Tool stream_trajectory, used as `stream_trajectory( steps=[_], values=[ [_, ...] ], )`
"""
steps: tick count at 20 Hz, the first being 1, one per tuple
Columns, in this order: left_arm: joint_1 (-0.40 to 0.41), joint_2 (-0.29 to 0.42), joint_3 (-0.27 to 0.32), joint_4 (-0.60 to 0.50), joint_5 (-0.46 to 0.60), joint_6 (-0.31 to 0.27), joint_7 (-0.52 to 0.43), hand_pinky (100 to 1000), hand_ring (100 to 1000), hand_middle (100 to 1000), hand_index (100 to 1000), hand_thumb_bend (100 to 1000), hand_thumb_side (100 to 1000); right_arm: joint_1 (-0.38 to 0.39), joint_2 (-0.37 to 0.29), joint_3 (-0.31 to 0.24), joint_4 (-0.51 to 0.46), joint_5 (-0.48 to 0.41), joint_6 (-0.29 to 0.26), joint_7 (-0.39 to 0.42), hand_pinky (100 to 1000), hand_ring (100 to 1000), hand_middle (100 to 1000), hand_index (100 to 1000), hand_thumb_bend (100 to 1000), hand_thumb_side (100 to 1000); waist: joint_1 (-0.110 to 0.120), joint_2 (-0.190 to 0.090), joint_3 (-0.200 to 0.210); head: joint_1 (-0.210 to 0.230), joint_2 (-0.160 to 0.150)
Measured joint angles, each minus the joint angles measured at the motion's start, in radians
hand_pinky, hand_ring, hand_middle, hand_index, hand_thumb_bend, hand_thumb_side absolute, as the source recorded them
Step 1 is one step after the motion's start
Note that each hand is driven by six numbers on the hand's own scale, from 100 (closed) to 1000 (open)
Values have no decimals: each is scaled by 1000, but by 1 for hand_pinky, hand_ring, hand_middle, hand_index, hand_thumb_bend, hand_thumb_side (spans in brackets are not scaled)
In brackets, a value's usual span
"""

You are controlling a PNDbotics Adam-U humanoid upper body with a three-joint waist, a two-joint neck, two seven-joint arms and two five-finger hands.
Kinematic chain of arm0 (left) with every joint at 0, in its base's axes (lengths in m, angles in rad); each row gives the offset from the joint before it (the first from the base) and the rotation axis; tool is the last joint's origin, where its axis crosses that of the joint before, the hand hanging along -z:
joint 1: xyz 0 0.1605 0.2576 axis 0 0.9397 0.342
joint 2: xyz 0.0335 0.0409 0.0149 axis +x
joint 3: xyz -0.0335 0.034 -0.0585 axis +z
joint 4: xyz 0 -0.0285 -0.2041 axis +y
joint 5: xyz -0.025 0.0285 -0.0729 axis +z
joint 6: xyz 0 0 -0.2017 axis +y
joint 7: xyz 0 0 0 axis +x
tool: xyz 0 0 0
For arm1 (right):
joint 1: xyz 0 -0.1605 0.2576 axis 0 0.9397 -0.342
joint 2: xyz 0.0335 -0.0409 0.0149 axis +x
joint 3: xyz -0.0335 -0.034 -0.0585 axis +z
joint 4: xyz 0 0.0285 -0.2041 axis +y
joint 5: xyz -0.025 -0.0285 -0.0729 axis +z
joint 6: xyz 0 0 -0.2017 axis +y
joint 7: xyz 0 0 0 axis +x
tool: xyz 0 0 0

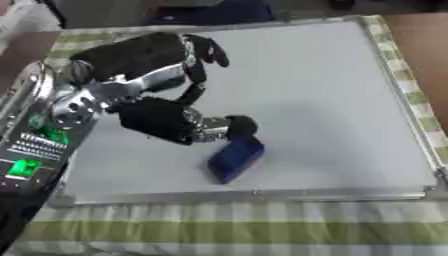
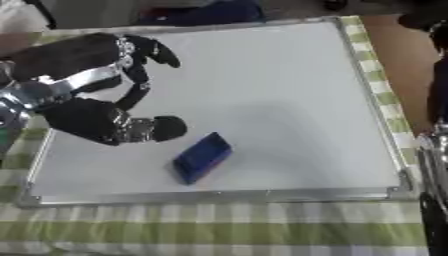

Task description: Wipe the whiteboard clean with a brush.

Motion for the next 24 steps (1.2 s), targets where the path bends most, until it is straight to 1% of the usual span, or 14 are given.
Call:
stream_trajectory(
  steps=[4, 7, 8, 11, 13, 15, 16, 20, 24],
  values=[
    [0, -1, -9, 21, -32, -13, -40, 783, 859, 785, 137, 763, 1000, 0, 0, 0, 0, 0, 1, 2, 688, 614, 501, 521, 100, 905, -1, 0, 0, -2, -1],
    [0, -2, -22, 50, -54, -23, -55, 768, 857, 790, 121, 856, 1000, 3, 0, 0, 0, 0, 1, 2, 688, 614, 501, 520, 100, 906, -1, 0, 0, -2, -1],
    [0, -3, -27, 60, -58, -26, -58, 766, 858, 792, 121, 860, 1000, 3, 0, 0, 0, 0, 1, 2, 688, 614, 501, 520, 100, 906, -1, 0, 0, -2, -2],
    [0, -10, -37, 84, -65, -33, -65, 764, 859, 793, 124, 860, 1000, 3, 0, 0, 0, 0, 1, 3, 688, 614, 501, 521, 100, 905, -2, 0, 0, -2, -4],
    [0, -12, -42, 96, -70, -36, -69, 745, 856, 789, 125, 837, 1000, 3, 0, 0, 0, 0, 0, 4, 687, 614, 500, 520, 100, 906, -3, 1, 0, -2, -7],
    [0, -16, -44, 108, -78, -39, -71, 738, 849, 781, 126, 760, 1000, 3, 0, 0, 0, 0, 0, 4, 687, 614, 500, 520, 100, 905, -5, 1, 0, -2, -11],
    [0, -19, -46, 115, -83, -40, -73, 731, 844, 775, 124, 744, 1000, 3, 0, 0, 0, 0, 0, 4, 687, 614, 500, 520, 100, 905, -6, 1, 0, -2, -11],
    [-2, -32, -56, 167, -120, -41, -72, 697, 813, 741, 119, 718, 1000, 3, 0, 0, 0, 0, -1, 4, 688, 614, 499, 519, 100, 905, -6, 1, 2, -3, -11],
    [-3, -65, -63, 235, -166, -51, -61, 685, 799, 708, 120, 719, 1000, 4, 1, 0, 0, 0, 0, 5, 688, 614, 499, 519, 100, 906, -6, 1, 4, -8, -11]
  ],
)
